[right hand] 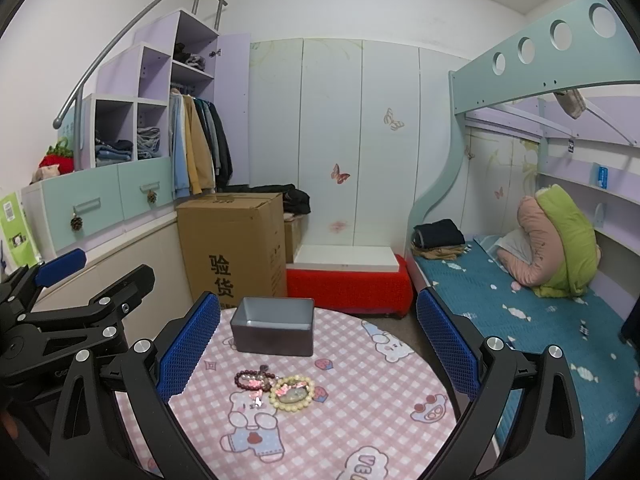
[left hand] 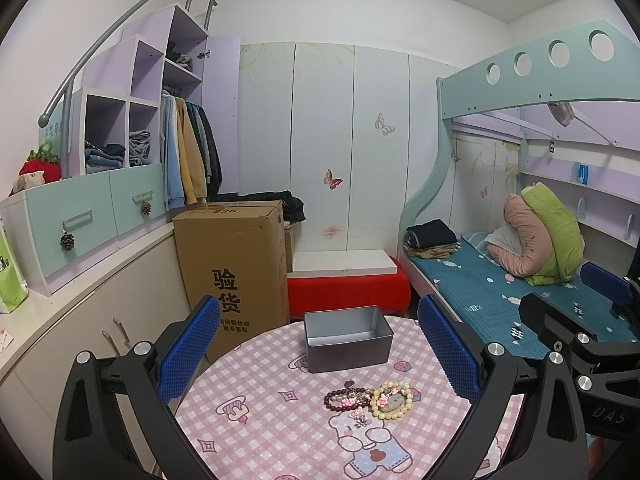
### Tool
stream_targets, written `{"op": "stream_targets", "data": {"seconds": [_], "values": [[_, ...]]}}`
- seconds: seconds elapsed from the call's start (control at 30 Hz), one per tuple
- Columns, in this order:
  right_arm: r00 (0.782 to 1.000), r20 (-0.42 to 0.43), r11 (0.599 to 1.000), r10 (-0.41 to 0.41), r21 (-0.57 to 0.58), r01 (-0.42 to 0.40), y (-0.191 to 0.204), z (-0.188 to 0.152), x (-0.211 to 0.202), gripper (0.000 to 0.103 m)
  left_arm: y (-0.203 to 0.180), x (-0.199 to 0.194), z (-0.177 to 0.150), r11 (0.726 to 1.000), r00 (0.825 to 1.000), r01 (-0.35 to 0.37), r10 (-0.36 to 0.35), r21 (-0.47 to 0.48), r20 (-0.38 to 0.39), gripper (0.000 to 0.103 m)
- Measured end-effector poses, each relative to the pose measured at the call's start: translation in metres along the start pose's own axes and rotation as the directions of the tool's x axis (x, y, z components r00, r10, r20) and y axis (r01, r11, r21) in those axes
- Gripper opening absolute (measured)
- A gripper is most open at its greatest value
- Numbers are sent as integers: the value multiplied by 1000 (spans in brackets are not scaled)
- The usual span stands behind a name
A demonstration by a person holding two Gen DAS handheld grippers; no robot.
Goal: Organize jewelry
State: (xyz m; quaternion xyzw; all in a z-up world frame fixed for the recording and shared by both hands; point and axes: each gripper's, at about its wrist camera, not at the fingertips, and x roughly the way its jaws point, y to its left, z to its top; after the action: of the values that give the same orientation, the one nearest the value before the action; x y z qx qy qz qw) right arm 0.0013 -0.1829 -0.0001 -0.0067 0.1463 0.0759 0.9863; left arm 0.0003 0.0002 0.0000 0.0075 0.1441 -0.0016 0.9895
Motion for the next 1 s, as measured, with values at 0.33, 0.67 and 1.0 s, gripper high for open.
{"op": "stream_targets", "data": {"seconds": [0.33,0.67,1.0], "values": [[1000,0,1000,0,0,0,1,-1,0,96,0,0,0,1000,1000,0,0,0,0,96],[1000,0,1000,0,1,0,1,0,0,96,0,0,0,1000,1000,1,-1,0,1,96],[1000,-5,1000,2,5,-2,2,-2,2,96,0,0,0,1000,1000,0,0,2,-1,96]]}}
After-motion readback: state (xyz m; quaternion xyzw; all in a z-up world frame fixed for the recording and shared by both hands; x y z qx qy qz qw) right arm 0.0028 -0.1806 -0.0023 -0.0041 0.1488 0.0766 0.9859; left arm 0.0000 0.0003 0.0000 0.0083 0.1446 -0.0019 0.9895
